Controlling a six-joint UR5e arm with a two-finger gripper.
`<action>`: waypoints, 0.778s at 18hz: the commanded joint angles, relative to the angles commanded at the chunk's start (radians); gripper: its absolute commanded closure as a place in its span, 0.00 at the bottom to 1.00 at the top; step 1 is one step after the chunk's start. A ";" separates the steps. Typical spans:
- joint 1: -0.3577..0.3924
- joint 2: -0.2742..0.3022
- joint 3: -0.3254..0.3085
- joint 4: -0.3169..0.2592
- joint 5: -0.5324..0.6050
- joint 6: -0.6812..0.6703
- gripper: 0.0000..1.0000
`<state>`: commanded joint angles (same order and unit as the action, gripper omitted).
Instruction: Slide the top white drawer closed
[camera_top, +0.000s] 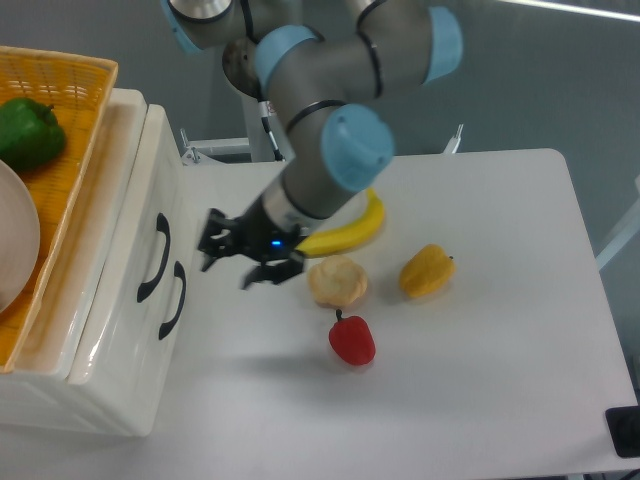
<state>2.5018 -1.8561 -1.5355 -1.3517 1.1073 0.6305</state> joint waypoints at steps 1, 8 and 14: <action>0.020 -0.002 0.000 0.032 0.028 0.000 0.00; 0.150 -0.009 -0.002 0.108 0.267 0.268 0.00; 0.284 -0.054 0.005 0.140 0.379 0.587 0.00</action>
<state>2.7855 -1.9097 -1.5309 -1.2119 1.4863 1.2174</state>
